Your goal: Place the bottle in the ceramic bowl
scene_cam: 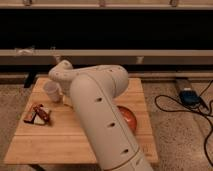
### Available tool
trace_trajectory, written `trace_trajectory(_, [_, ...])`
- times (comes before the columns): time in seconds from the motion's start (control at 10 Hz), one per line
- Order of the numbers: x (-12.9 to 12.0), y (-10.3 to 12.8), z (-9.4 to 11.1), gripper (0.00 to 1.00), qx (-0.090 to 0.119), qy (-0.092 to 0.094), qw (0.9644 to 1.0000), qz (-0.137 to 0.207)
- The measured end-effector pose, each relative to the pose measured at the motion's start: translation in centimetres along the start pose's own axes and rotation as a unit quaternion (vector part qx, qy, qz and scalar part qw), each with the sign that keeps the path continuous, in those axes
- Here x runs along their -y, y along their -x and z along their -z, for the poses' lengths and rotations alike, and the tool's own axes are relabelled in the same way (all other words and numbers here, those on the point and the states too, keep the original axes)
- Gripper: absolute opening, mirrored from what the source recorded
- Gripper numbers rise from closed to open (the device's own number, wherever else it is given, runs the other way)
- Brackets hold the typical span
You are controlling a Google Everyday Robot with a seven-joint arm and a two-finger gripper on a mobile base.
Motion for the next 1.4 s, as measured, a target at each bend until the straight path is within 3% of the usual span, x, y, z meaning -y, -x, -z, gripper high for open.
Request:
trace_trajectory(0.2, [0.6, -0.2, 2.5, 0.0, 0.007, -0.004, 1.0, -0.002])
trace_trajectory(0.6, [0.8, -0.6, 9.2, 0.0, 0.033, 0.007, 0.9994, 0.002])
trace_trajectory(1.0, [0.1, -1.5, 14.8, 0.0, 0.044, 0.008, 0.9989, 0.011])
trace_trajectory(1.4, [1.3, -6.9, 16.8, 0.0, 0.055, 0.015, 0.998, -0.025])
